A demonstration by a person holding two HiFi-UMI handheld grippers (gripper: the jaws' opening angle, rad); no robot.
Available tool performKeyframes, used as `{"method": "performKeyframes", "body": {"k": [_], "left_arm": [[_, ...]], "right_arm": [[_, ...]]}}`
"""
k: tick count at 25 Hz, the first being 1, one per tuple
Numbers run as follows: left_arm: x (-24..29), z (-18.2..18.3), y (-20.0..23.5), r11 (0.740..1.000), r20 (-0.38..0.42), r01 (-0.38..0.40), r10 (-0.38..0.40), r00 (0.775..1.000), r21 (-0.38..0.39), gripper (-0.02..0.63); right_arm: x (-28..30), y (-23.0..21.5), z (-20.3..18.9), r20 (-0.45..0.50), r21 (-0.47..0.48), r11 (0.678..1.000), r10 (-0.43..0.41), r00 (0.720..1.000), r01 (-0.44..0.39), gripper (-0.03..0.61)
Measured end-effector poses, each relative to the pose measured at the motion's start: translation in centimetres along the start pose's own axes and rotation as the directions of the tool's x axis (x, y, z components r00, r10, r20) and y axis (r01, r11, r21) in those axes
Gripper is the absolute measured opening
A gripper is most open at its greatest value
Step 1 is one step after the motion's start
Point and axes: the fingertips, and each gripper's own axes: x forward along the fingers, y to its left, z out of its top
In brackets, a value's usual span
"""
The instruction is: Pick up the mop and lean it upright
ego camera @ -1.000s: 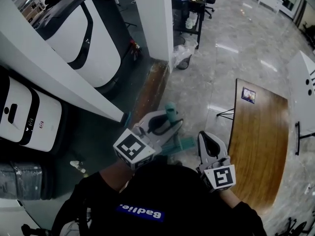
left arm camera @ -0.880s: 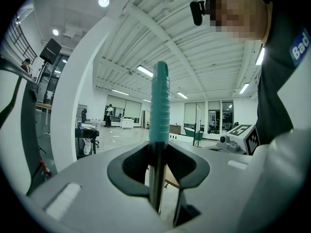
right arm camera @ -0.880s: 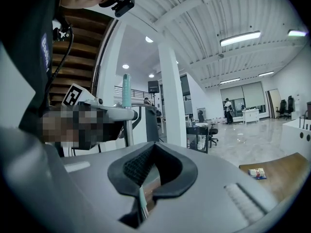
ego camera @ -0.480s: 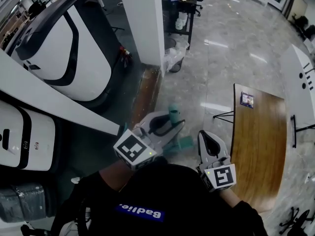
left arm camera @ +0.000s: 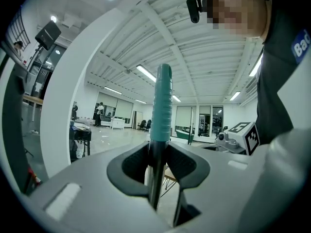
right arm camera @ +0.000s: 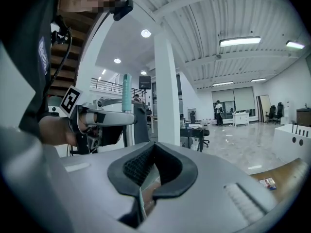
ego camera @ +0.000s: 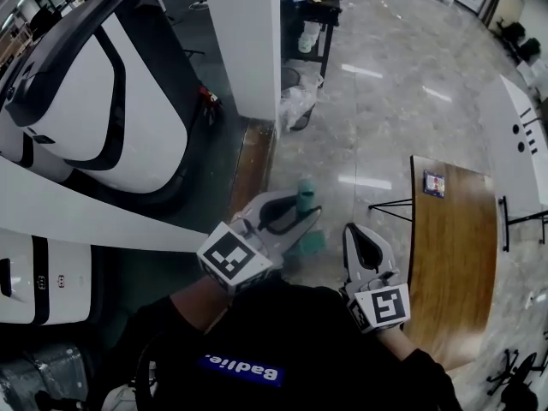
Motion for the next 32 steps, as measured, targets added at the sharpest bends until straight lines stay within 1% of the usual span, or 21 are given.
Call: {"method": "performKeyframes", "body": {"k": [2, 4, 7, 14, 19, 26, 29, 32], "left_arm": [[-0.3, -0.3, 1.1, 1.0, -0.007, -0.001, 0.001, 1.0, 0.002, 0.124], [-0.5, 0.0, 1.9, 1.0, -0.012, -0.009, 0.009, 1.0, -0.012, 0.126], [-0.6, 0.7, 3.1, 1.0, -0.019, -0.028, 0.028, 0.999, -0.003, 0.126], [0.4, 1.3, 4.9, 0.998, 0.006, -0.049, 0.049, 0.999, -0.025, 0.123], [2.5, 2.8, 5.8, 0.998, 0.043, -0.064, 0.064, 0.997, -0.02, 0.121], [7.5, 4.5, 7.9, 0.994, 0.053, -0.113, 0.114, 0.992, -0.009, 0.121], [9.7, 4.1, 9.4, 0.99, 0.053, -0.139, 0.138, 0.989, 0.005, 0.121], [11.7, 3.5, 11.1, 0.985, 0.027, -0.174, 0.173, 0.984, 0.02, 0.121]], "right_arm": [[0.8, 0.1, 0.1, -0.002, -0.004, 1.0, -0.007, 1.0, 0.007, 0.006], [1.4, 0.2, 0.1, -0.006, -0.013, 1.0, -0.011, 1.0, 0.011, 0.005], [2.3, 0.2, 0.3, -0.008, -0.015, 1.0, -0.01, 1.0, 0.01, 0.005], [5.4, -0.2, 0.5, -0.008, -0.01, 0.998, 0.055, 0.998, -0.055, 0.005], [8.0, -2.9, 1.5, -0.002, -0.032, 0.994, 0.101, 0.995, -0.101, 0.005], [11.2, -8.3, 3.9, 0.02, -0.056, 0.985, 0.167, 0.986, -0.166, 0.006], [12.8, -10.4, 4.2, 0.024, -0.061, 0.979, 0.196, 0.98, -0.194, 0.006], [14.0, -12.6, 4.4, 0.029, -0.055, 0.975, 0.219, 0.975, -0.217, 0.005]]}}
